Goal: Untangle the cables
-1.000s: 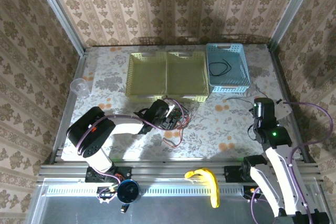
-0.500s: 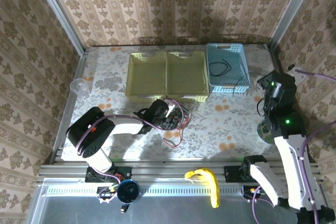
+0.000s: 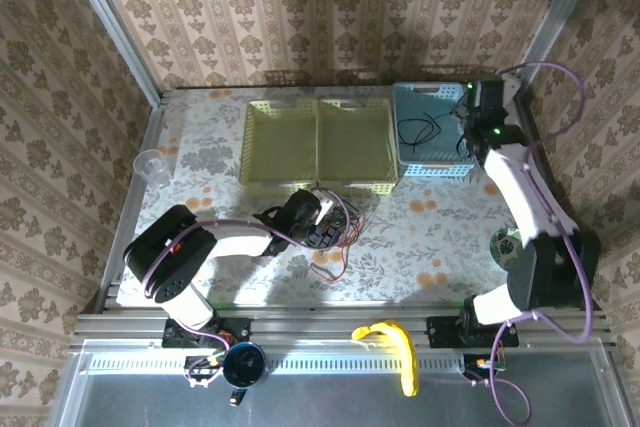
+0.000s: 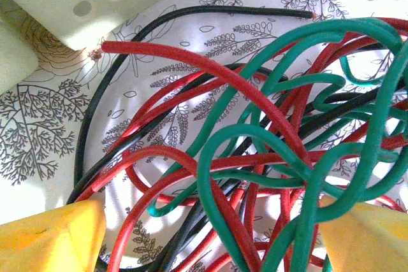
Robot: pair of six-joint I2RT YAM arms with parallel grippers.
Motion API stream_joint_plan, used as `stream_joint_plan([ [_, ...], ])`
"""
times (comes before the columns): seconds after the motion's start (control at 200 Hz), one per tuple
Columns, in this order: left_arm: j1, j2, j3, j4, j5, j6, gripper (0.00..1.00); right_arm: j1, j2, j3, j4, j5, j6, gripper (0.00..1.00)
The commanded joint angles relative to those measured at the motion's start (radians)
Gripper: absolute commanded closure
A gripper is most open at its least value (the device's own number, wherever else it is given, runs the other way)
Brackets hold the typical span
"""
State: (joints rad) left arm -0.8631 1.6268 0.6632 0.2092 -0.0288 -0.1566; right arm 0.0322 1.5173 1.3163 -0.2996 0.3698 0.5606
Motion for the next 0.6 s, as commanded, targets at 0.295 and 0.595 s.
stream_joint_plan([
  [0.295,0.006,-0.086,0.001,-0.043,0.030,0.015,0.07,0.047,0.052,-0.105,-0.144,-0.084,0.063,0.40],
  [0.595,0.012,-0.163,-0.012,-0.033,0.058,-0.005,0.03,0.222,-0.175,-0.230,-0.162,-0.170,-0.066,0.38],
])
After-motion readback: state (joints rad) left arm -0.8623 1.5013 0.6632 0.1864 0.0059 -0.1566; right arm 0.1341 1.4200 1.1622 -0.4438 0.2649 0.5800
